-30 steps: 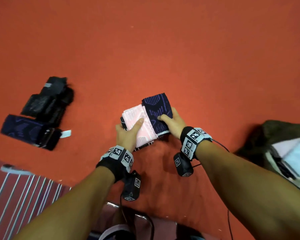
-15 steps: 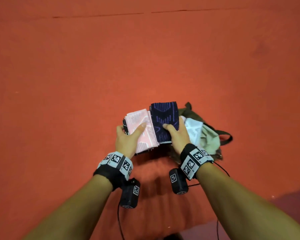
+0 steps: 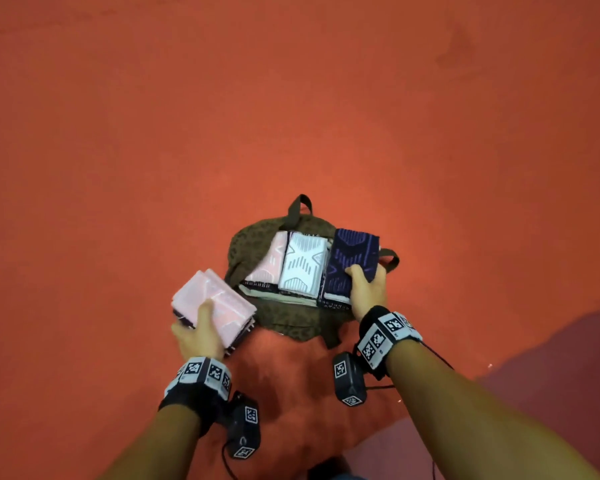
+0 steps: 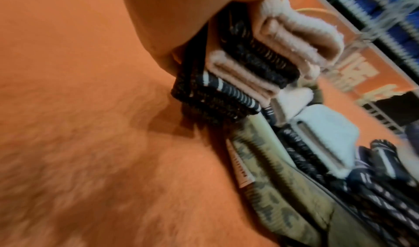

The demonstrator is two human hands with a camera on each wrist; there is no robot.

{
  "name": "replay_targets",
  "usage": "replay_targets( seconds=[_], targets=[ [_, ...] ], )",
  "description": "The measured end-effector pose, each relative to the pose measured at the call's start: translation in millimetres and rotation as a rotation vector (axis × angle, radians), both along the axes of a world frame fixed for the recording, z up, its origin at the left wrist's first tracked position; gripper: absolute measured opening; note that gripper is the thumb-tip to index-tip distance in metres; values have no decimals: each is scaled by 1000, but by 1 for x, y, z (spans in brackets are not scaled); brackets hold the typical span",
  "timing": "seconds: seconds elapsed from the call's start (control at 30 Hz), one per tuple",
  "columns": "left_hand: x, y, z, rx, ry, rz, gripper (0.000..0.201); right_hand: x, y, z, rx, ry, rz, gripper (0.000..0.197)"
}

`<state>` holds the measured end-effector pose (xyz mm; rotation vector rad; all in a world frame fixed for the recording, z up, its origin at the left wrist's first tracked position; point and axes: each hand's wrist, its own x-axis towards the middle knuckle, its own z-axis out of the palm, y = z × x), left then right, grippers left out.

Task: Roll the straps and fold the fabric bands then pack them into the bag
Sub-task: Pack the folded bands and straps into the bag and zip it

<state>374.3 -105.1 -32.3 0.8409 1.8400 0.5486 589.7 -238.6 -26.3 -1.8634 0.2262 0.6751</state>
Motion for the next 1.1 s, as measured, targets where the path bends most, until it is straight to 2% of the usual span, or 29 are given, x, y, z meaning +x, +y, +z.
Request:
replay_targets(
  seconds=[0.17,0.23,0.33,0.4,0.5,0.57,0.6,0.63,0.7,0.73,0.8,0.87,0.93,1.03,1.1],
  targets=[
    [-16,-8,-35,-189,-19,135,56,2,12,-12,-48,17,31,35],
    [-20,-7,-40,-177,4,97,53,4,18,-13,-43,6,52,38],
    [-19,-6,-35,-126,201,-49,76,0,20,-15,-40,23,60,51],
    [-16,-2,-25,29,331,-97,77,-1,22,-16,-28,59,39,62],
    [-9,8,-7,388,452,-226,62,0,24,-16,20,132,42,65],
    [6,8,2,643,374,-436,46,2,26,-17,59,185,21,61],
    [17,1,4,674,277,-547,38,2,27,-19,66,191,10,59],
    [30,-8,0,628,180,-646,29,4,29,-22,52,184,3,61],
    [55,-34,-5,269,42,-732,7,6,31,-26,14,167,18,76],
    [66,-48,-7,20,-31,-685,17,6,31,-23,6,177,39,77],
    [83,-66,-10,-419,-167,-551,39,12,32,-17,-15,204,111,54],
    [95,-71,-11,-651,-260,-462,58,20,32,-17,-68,208,194,37],
    [101,-70,-22,-655,-306,-375,63,23,33,-14,-86,183,256,33],
    [106,-66,-41,-517,-289,-266,39,26,29,-19,-123,133,350,20],
    [108,-67,-50,-487,-239,-315,34,28,27,-18,-150,147,416,15]
  ],
)
